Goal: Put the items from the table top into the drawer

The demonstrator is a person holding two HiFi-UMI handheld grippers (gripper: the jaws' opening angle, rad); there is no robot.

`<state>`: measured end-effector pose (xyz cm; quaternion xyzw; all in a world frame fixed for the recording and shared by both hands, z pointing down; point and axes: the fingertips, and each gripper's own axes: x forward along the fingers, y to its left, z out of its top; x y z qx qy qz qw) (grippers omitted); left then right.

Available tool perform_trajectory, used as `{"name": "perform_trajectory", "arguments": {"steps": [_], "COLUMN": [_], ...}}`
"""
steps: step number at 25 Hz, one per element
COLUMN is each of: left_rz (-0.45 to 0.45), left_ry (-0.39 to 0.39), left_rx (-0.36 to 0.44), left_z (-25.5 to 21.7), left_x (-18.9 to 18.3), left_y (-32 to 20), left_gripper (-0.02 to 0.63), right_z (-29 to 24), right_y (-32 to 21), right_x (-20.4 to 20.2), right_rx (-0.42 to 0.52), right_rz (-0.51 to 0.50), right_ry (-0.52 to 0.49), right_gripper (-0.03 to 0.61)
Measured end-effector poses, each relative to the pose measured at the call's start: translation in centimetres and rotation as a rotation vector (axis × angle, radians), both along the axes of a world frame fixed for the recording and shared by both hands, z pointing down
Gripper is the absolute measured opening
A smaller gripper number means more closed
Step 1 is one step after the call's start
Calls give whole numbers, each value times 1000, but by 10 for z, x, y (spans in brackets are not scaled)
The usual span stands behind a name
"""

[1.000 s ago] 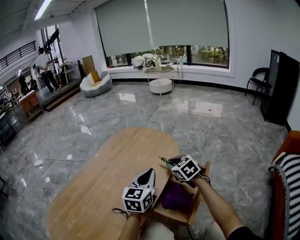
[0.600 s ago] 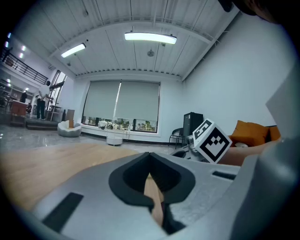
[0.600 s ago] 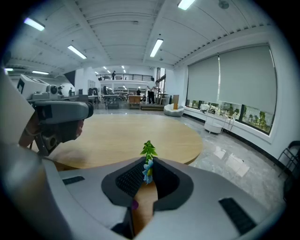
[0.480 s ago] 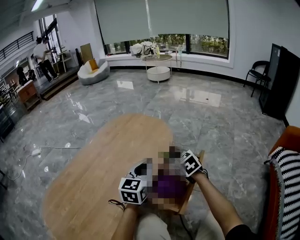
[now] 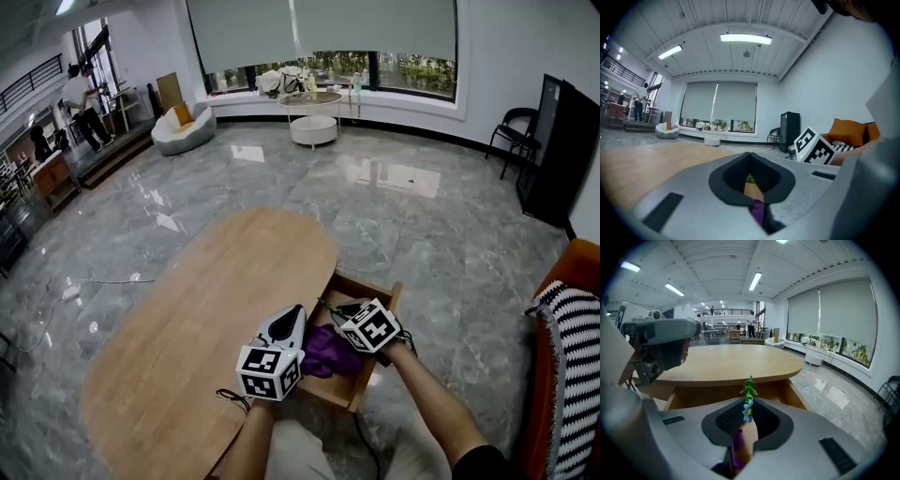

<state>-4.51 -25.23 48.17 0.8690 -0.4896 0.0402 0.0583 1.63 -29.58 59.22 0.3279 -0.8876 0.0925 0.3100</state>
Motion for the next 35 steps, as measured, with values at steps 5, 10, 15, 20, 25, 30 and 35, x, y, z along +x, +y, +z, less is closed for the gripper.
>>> {"name": "perform_trajectory", "arguments": {"steps": [5, 10, 15, 20, 25, 30, 35], "left_rz": [-3, -5, -11, -15, -19, -15, -19], "left_ry": [-8, -15, -19, -23, -24, -25, -20], "left_rx": [-7, -17, -22, -29, -39, -38, -47], "left_z": [6, 11, 15, 19, 23, 24, 27], "left_x": [6, 12, 12, 10, 8, 8, 6], "left_y": [7, 14, 18, 22, 19, 18, 16], "left_gripper": [5, 5, 5, 5, 5, 5, 5], "right_z": [18, 30, 39, 39, 38, 38, 34], "right_y": [13, 24, 28, 31, 31, 32, 33], "right_x": [1, 2, 1, -2, -5, -9, -11], "right_rx": [-25, -57, -56, -74, -85, -101, -120], "right_rz": [-16, -27, -41, -57, -69, -77, -73], "right_ry": [25, 31, 72, 56, 34, 7, -32], "right_gripper": [57, 57, 57, 60, 126, 175, 242]}}
